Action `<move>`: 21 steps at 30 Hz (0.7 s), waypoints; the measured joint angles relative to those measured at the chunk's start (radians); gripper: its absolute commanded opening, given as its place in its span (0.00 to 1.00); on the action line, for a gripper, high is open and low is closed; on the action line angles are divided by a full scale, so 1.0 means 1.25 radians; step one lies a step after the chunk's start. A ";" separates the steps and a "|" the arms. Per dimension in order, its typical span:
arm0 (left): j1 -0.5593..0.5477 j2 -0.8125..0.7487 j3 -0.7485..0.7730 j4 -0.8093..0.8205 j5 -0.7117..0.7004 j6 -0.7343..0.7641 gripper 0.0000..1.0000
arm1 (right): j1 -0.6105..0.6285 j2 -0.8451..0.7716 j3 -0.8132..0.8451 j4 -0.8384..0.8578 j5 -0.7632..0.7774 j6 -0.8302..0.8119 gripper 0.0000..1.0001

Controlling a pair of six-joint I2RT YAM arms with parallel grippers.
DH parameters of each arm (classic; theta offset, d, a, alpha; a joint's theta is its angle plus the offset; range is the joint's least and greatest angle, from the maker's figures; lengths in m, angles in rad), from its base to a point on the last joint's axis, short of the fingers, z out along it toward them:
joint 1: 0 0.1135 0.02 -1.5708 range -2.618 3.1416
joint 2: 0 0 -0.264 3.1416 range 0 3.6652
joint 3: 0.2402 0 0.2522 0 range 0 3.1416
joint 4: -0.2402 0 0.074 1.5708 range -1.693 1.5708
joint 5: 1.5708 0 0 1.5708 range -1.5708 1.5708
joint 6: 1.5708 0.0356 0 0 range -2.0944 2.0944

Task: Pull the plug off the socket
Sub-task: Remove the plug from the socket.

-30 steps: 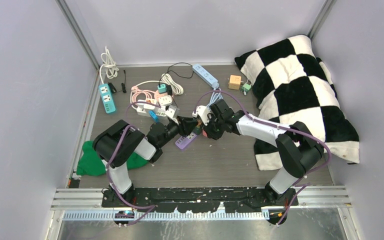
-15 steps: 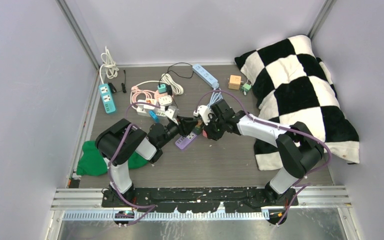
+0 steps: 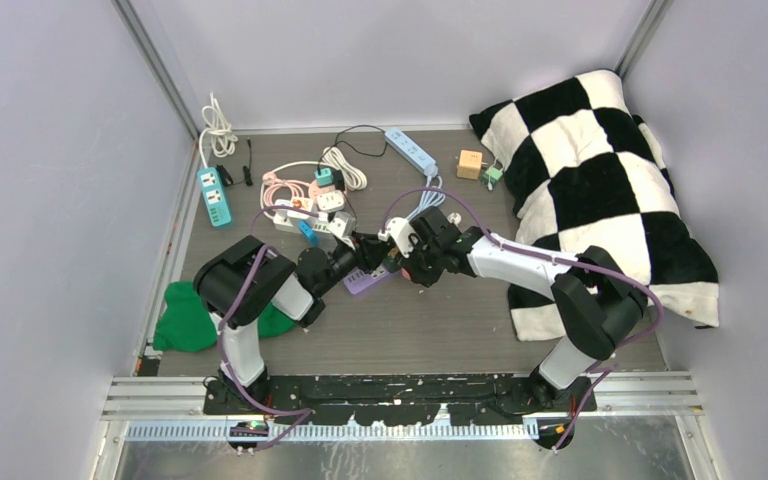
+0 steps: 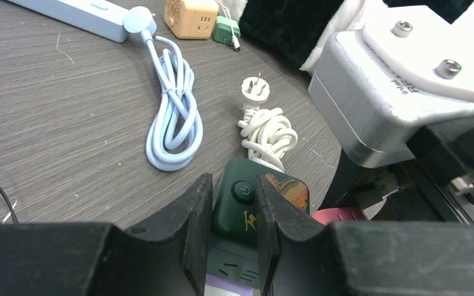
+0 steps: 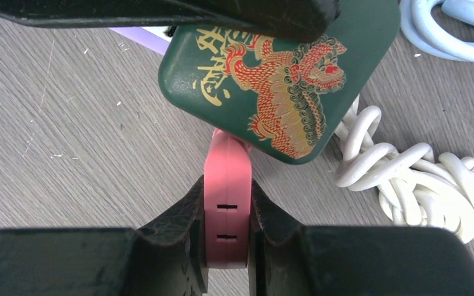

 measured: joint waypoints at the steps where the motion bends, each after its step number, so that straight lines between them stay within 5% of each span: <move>1: 0.000 0.003 0.000 0.005 0.001 -0.001 0.19 | -0.004 -0.002 -0.002 0.001 -0.005 0.000 0.01; 21: 0.000 0.022 0.007 0.028 0.023 -0.019 0.18 | 0.013 -0.005 0.005 -0.030 0.013 0.006 0.01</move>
